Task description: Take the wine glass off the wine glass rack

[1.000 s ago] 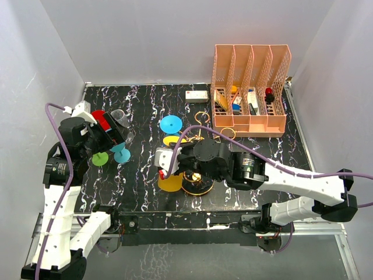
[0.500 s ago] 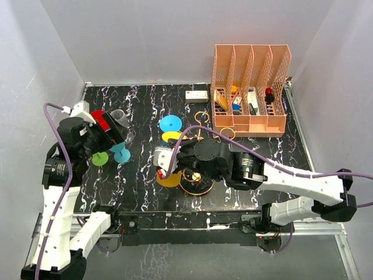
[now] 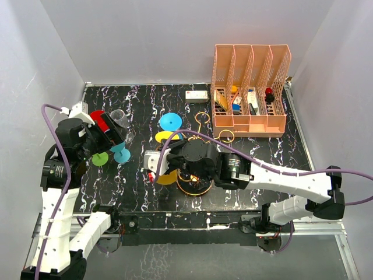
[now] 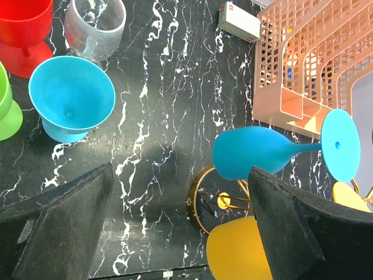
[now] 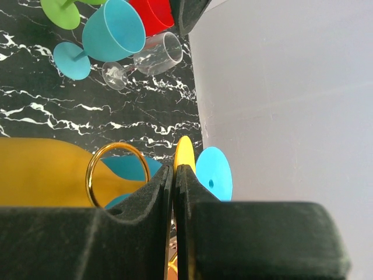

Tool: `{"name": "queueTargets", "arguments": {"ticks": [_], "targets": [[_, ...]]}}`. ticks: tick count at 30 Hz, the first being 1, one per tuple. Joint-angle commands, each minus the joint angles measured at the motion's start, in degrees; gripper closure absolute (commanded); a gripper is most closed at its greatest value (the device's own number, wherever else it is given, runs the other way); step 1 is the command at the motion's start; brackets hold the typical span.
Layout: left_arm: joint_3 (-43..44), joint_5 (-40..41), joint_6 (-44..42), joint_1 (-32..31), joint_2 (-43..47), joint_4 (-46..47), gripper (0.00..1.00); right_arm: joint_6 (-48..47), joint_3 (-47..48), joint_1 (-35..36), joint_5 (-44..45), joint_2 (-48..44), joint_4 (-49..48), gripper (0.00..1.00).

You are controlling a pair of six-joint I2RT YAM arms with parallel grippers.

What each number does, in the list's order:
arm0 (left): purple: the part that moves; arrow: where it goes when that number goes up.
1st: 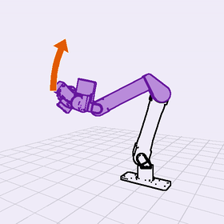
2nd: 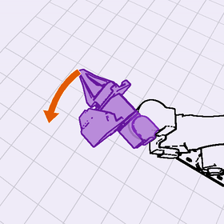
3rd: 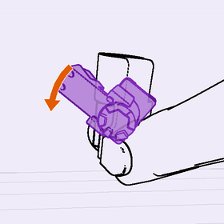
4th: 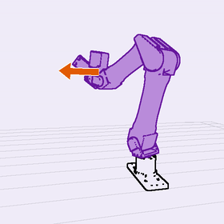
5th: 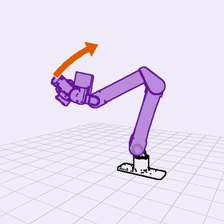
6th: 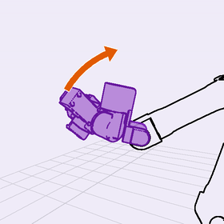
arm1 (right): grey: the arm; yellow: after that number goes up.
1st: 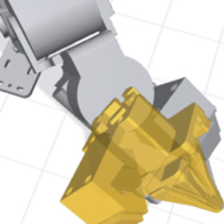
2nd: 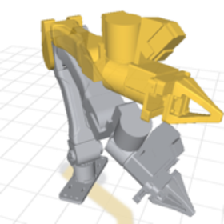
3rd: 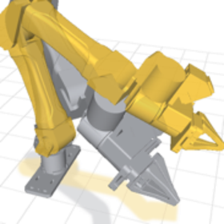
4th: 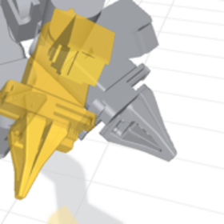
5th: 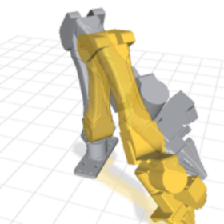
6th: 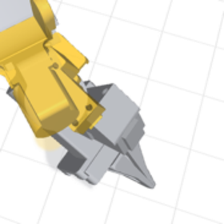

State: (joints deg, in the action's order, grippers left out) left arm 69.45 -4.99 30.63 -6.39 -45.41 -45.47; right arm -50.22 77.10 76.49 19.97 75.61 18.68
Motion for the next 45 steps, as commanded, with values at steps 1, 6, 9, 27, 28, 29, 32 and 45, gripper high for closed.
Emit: {"name": "queueTargets", "arguments": {"ticks": [1,6,9,27,28,29,32,45], "targets": [[1.7,0.6,-0.4,-0.2,1.0,-0.7,0.03,-1.6,3.3,0.2,0.1,0.0,-6.2,0.92],[2.0,0.7,-0.3,-0.2,1.2,-0.8,0.03,-2.5,3.9,0.1,-0.9,1.7,-9.1,0.92],[2.5,1.2,-0.3,-0.2,1.5,-1.2,0.03,-2.7,4.2,0.1,-0.9,3.1,-11.5,0.92],[6.6,12.8,6.2,-0.2,8.7,-2.9,0.03,24.7,7.2,0.1,16.2,5.7,-29.9,0.92],[6.6,12.6,6.7,-0.2,9.3,-2.0,0.03,25.7,7.2,0.1,18.7,5.5,-29.8,0.92],[6.6,12.4,6.9,-0.2,9.8,-1.4,0.03,26.6,6.9,0.2,20.4,5.1,-29.8,0.92],[6.9,11.2,7.7,-0.2,11.0,0.8,0.03,29.3,4.5,0.2,21.8,1.8,-30.4,0.92],[1.9,-10.2,10.1,-0.3,12.6,18.4,0.03,36.2,-8.6,-1.6,28.8,-14.0,-43.1,0.92]]}}
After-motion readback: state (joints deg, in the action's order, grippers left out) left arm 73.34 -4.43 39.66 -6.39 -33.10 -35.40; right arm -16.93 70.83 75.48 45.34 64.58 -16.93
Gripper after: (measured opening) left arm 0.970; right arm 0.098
